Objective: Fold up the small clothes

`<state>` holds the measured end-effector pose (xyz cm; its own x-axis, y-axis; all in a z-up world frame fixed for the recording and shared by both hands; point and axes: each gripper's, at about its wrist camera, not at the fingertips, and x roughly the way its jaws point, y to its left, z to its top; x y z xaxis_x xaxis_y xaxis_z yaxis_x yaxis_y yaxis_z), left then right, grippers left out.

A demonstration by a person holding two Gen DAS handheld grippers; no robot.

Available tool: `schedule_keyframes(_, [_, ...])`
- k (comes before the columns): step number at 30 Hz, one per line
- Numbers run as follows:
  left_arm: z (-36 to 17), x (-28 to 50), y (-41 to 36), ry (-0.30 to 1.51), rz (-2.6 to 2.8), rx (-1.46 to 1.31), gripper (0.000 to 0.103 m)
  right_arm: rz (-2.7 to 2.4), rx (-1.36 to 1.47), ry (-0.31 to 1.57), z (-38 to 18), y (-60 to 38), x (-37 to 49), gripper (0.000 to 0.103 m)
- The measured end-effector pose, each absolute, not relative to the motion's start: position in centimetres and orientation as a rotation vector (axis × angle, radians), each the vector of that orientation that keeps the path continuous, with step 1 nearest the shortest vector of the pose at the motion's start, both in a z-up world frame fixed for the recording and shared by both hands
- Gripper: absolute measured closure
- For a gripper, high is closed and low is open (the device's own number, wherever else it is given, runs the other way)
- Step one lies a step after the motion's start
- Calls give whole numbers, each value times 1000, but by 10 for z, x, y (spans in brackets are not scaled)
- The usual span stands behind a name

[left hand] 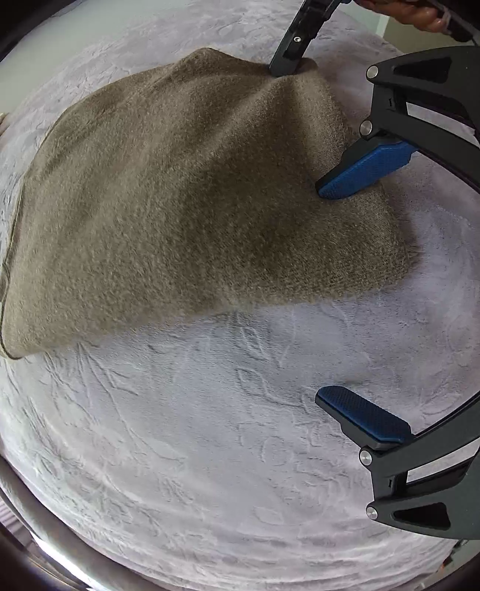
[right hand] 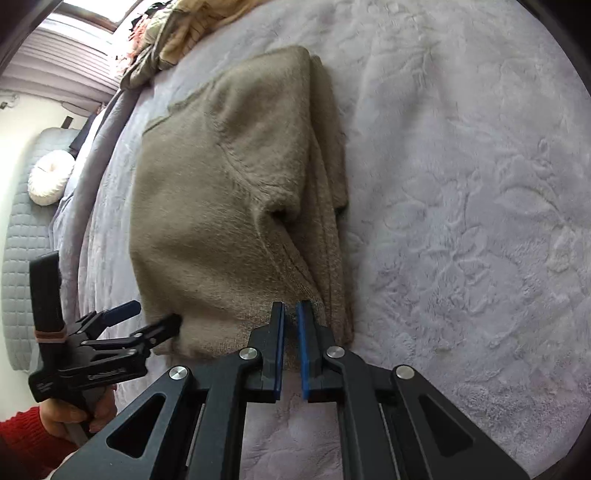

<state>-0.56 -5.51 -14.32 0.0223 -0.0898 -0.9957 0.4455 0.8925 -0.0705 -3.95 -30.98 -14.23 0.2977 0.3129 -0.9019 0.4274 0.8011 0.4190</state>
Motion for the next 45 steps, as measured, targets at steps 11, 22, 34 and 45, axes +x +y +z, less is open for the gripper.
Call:
schedule_keyframes(11, [-146,-26,-45,1506,-434,293,1,-74,492,1348,-140,-289,-40,100])
schedule_keyframes(22, [-137,-24,-46,1517,-412,313,1,-73,554,1321,-117,-285,-38,93])
schedule_keyframes(34, [-123,-23,-24,1514,-351,312,1,52,547,1415,-141,-245,-5,93])
schedule_keyframes(45, [-102,-15,-17,1503,-375,316,1,-24,561,1432,-133,-260,-34,93])
